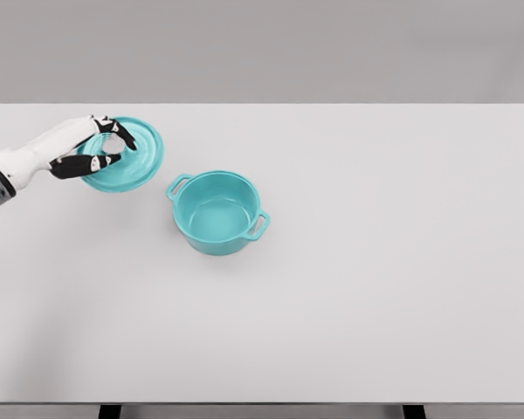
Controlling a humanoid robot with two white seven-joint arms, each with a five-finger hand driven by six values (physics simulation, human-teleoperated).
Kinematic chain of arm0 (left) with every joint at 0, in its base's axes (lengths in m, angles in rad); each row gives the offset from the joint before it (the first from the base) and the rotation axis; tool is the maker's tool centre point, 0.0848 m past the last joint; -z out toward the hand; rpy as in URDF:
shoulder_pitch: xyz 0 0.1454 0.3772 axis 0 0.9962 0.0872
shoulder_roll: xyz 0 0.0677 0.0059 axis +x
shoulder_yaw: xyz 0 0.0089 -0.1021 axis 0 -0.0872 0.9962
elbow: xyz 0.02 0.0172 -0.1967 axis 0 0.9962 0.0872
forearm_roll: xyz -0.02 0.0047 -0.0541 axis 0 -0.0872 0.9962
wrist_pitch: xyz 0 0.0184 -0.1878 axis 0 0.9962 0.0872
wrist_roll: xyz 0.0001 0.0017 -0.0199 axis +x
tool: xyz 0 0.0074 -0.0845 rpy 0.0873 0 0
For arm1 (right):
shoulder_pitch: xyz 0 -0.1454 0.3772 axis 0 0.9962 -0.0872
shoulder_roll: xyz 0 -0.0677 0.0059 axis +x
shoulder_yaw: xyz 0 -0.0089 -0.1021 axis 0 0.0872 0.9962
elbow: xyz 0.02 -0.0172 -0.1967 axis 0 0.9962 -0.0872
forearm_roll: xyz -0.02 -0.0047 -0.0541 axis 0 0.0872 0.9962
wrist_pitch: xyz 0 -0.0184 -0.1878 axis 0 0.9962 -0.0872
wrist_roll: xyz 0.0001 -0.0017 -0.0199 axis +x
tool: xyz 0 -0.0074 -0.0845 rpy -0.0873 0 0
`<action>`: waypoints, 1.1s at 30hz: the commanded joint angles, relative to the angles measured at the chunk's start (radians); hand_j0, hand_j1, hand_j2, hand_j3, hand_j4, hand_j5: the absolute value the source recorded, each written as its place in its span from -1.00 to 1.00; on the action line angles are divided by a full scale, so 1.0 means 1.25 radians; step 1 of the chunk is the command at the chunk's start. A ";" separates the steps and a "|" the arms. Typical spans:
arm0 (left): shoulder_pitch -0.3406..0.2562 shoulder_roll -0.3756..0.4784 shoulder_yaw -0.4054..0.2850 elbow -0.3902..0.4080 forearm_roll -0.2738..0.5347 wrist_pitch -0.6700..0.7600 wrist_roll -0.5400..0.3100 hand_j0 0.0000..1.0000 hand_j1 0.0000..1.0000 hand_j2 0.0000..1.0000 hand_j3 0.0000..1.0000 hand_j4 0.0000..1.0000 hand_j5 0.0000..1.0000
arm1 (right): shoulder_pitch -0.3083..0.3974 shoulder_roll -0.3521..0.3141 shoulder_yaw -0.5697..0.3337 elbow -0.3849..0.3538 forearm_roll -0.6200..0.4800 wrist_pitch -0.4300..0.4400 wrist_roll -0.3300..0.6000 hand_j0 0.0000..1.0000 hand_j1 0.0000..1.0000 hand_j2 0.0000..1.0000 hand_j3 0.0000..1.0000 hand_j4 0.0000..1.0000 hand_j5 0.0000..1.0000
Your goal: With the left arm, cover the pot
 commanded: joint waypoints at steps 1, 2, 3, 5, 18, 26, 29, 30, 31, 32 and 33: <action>0.001 0.000 -0.002 -0.014 0.005 0.002 0.000 -0.02 -0.02 -0.02 -0.02 -0.02 -0.02 | 0.000 0.000 0.000 0.001 0.000 0.000 0.000 1.00 1.00 1.00 1.00 1.00 1.00; 0.007 0.000 -0.002 -0.021 0.005 0.002 0.000 -0.02 -0.02 -0.02 -0.02 -0.02 -0.02 | 0.000 0.000 0.000 0.001 0.000 0.000 0.000 1.00 1.00 1.00 1.00 1.00 1.00; 0.010 0.000 -0.002 -0.030 0.004 0.003 0.000 -0.02 -0.02 -0.02 -0.02 -0.02 -0.02 | 0.000 0.000 0.000 0.000 0.000 0.000 0.000 1.00 1.00 1.00 1.00 1.00 1.00; 0.013 -0.002 -0.004 -0.036 0.004 0.003 0.000 -0.02 -0.02 -0.02 -0.02 -0.02 -0.02 | 0.000 0.000 0.000 0.001 0.000 0.000 0.000 1.00 1.00 1.00 1.00 1.00 1.00; 0.029 -0.009 -0.016 -0.090 0.001 0.007 0.000 -0.02 -0.02 -0.02 -0.02 -0.02 -0.02 | 0.000 0.000 0.000 0.001 0.000 0.000 0.000 1.00 1.00 1.00 1.00 1.00 1.00; 0.029 -0.025 -0.037 -0.121 0.001 0.005 0.000 -0.02 -0.02 -0.02 -0.02 -0.02 -0.02 | 0.000 0.000 0.000 0.001 0.000 0.000 0.000 1.00 1.00 1.00 1.00 1.00 1.00; 0.029 -0.026 -0.042 -0.124 0.000 0.003 0.000 -0.01 -0.01 -0.01 -0.01 -0.01 -0.01 | 0.000 0.000 0.000 0.000 0.000 0.000 0.000 1.00 1.00 1.00 1.00 1.00 1.00; 0.029 -0.027 -0.054 -0.124 0.001 0.003 0.000 -0.01 -0.01 -0.01 -0.01 -0.01 -0.01 | 0.000 0.000 0.000 0.000 0.000 0.000 0.000 1.00 1.00 1.00 1.00 1.00 1.00; 0.029 -0.029 -0.057 -0.124 0.001 0.003 0.000 -0.01 -0.01 -0.01 -0.01 -0.01 -0.01 | 0.000 0.000 0.000 0.000 0.000 0.000 0.000 1.00 1.00 1.00 1.00 1.00 1.00; 0.029 -0.031 -0.062 -0.124 0.001 0.003 0.000 -0.01 -0.01 -0.01 -0.01 -0.01 -0.01 | 0.000 0.000 0.000 0.001 0.000 0.000 0.000 1.00 1.00 1.00 1.00 1.00 1.00; 0.029 -0.031 -0.066 -0.124 0.001 0.003 0.000 -0.01 -0.01 -0.01 -0.01 -0.01 -0.01 | 0.000 0.000 0.000 0.000 0.000 0.000 0.000 1.00 1.00 1.00 1.00 1.00 1.00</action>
